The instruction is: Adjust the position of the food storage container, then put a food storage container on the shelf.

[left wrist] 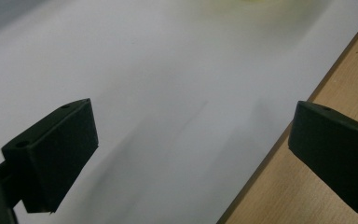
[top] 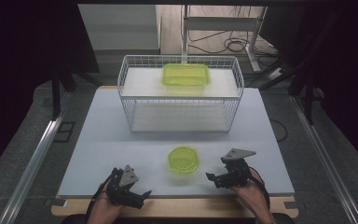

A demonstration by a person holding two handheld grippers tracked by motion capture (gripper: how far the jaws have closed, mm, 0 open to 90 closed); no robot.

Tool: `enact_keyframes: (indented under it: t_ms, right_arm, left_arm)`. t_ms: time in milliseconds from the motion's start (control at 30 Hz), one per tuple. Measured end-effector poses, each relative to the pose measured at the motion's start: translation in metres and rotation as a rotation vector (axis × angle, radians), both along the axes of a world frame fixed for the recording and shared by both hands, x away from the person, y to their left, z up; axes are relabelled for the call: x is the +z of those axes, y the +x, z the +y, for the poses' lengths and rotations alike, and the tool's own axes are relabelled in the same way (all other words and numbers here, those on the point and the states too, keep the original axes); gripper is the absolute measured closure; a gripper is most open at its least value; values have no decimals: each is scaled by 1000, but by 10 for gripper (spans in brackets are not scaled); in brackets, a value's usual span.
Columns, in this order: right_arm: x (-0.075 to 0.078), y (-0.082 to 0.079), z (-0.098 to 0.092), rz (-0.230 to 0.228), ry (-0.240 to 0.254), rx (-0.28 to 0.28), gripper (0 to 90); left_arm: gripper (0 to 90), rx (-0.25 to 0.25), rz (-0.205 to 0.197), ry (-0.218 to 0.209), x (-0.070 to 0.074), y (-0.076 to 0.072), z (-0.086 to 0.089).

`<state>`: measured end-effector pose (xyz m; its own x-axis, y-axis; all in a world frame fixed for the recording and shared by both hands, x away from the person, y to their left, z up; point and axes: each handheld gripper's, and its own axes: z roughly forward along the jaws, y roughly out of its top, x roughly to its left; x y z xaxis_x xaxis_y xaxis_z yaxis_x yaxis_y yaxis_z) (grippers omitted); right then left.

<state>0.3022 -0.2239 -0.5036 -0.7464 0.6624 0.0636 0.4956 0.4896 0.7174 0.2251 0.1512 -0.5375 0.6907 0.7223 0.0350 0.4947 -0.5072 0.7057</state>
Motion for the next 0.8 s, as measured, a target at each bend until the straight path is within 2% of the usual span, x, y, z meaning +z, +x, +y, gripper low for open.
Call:
enact_keyframes:
  t_ms: [300,467,567,667,800]
  right_arm:
    - [-3,3,-2,0,18,-20,26]
    - [1,4,-1,19,40,-27,34]
    - [5,7,1,58,68,-19,38]
    - [9,10,1,76,93,-22,32]
    - [13,14,2,63,83,-28,54]
  left_arm:
    - [10,-1,0,3,0,0,0]
    - [10,-3,3,7,-1,0,-1]
    - [10,-4,4,7,-1,1,-1]
    - [10,-4,3,9,-1,1,-1]
    - [10,-5,5,12,-1,1,-2]
